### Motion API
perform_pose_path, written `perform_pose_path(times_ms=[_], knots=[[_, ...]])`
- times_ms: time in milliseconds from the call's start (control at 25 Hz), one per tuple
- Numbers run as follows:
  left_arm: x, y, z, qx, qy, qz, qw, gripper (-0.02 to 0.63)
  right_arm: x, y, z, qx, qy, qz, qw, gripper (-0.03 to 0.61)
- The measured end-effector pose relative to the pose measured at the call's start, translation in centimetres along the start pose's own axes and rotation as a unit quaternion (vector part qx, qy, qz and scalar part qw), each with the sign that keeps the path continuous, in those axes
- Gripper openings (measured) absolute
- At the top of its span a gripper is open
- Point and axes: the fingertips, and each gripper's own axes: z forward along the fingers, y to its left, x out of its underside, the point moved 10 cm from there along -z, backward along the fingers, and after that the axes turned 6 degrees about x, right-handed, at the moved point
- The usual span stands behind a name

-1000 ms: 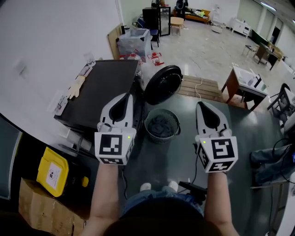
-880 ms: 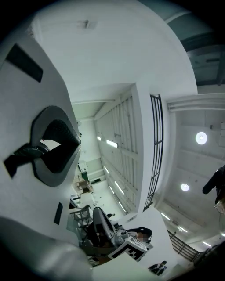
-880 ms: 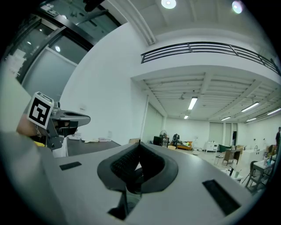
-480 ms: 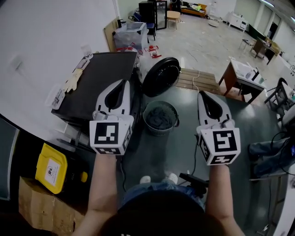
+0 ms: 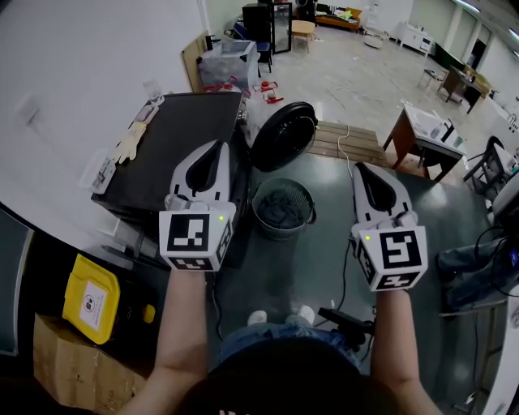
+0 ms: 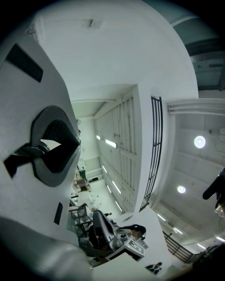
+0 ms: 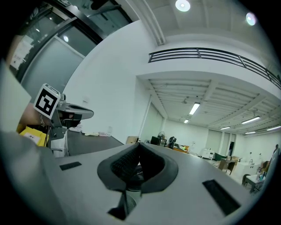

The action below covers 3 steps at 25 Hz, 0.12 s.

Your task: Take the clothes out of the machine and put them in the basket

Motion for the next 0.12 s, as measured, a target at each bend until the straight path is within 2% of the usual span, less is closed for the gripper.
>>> perform_pose_path(times_ms=[120], knots=[[0.08, 0.08, -0.19, 0.003, 0.005, 0.01, 0.9999, 0.002, -0.29, 0.54, 0.1, -0.002, 0.0, -0.008, 1.0, 0.002]])
